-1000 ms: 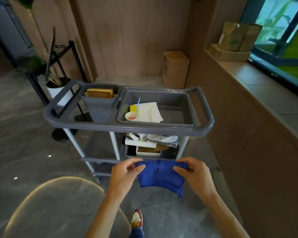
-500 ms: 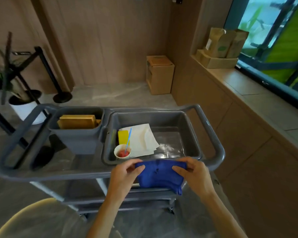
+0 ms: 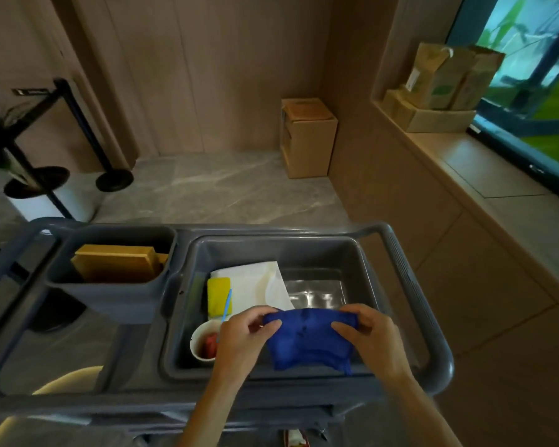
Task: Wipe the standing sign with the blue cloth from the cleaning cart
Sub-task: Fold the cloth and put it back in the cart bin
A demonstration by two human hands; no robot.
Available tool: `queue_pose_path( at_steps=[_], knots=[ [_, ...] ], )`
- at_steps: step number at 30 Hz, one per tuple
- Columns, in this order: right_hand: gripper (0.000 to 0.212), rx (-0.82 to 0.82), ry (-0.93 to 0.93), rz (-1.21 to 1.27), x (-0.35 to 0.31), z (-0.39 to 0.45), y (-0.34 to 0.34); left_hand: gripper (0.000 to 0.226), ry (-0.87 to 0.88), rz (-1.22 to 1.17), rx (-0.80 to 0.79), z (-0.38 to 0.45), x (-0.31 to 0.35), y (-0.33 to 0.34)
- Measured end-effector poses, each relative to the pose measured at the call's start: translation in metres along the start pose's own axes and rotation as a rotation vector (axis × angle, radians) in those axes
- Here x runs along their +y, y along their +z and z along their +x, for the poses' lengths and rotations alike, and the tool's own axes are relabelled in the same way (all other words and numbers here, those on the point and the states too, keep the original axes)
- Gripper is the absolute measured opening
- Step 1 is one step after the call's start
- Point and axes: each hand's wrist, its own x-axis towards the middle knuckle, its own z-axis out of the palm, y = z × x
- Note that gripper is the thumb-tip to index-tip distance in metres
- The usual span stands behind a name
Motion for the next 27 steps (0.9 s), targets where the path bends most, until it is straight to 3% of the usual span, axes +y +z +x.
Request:
queue_pose_path(
  at_steps=[6, 18, 27],
  knots=[
    [0.029, -0.111, 0.051, 0.033, 0.022, 0.059, -0.016, 0.02, -0.188, -0.07, 0.02, 0.047, 0.0, 0.033],
    [0.052, -0.291, 0.283, 0.37, 0.073, 0.129, -0.014, 0.029, -0.535, -0.352, 0.014, 0.116, -0.029, 0.08],
    [0.062, -0.323, 0.385, 0.084, 0.113, 0.182, 0.015, 0.052, -0.702, -0.397, -0.218, 0.166, -0.074, 0.09]
  ],
)
